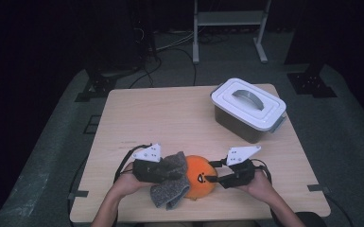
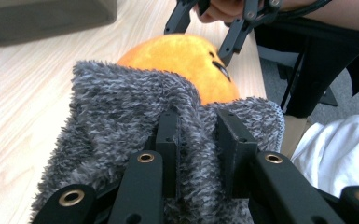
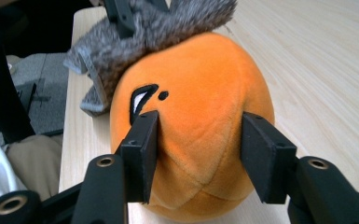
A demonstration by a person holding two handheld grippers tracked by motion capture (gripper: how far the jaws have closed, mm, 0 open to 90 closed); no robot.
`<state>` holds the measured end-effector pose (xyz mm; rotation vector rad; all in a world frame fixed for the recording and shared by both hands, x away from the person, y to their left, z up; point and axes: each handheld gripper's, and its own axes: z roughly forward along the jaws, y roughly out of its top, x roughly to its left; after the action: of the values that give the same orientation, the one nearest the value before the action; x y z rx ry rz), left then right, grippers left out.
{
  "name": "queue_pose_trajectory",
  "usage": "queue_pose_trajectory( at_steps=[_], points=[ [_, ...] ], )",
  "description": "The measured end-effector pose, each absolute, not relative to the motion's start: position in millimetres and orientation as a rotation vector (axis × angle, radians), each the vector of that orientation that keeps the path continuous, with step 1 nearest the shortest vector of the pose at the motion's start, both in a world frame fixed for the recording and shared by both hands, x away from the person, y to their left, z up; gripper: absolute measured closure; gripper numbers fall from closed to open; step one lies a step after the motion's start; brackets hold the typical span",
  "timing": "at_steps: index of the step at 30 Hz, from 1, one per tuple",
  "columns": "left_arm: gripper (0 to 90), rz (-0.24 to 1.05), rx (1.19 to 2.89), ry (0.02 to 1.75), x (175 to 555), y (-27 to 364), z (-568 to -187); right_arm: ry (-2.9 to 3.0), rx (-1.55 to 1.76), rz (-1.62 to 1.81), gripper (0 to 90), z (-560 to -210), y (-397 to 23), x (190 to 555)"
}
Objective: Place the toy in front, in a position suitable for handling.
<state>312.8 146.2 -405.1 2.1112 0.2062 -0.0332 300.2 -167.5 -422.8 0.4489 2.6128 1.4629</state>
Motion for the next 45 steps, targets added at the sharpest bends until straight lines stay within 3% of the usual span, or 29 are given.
queue_pose_trajectory(
  at_steps=[7,12,20,29,36,45],
  points=[
    [72.1,-0.074,2.126,0.159,309,137,-406,2.591,0.491,1.511,37.6,-417,-169,302],
    [72.1,-0.045,2.134,0.167,310,140,-404,2.593,0.476,1.508,46.6,-421,-164,301],
    [71.9,-0.026,2.102,0.232,317,155,-407,2.622,0.434,1.507,47.8,-424,-170,298],
    [72.0,-0.040,2.108,0.172,310,140,-406,2.565,0.481,1.521,33.2,-413,-166,301],
    [71.9,-0.053,2.102,0.176,311,142,-409,2.607,0.450,1.477,46.1,-420,-167,299],
    [71.7,-0.056,2.118,0.208,316,154,-412,2.628,0.454,1.465,48.9,-424,-177,298]
  ],
)
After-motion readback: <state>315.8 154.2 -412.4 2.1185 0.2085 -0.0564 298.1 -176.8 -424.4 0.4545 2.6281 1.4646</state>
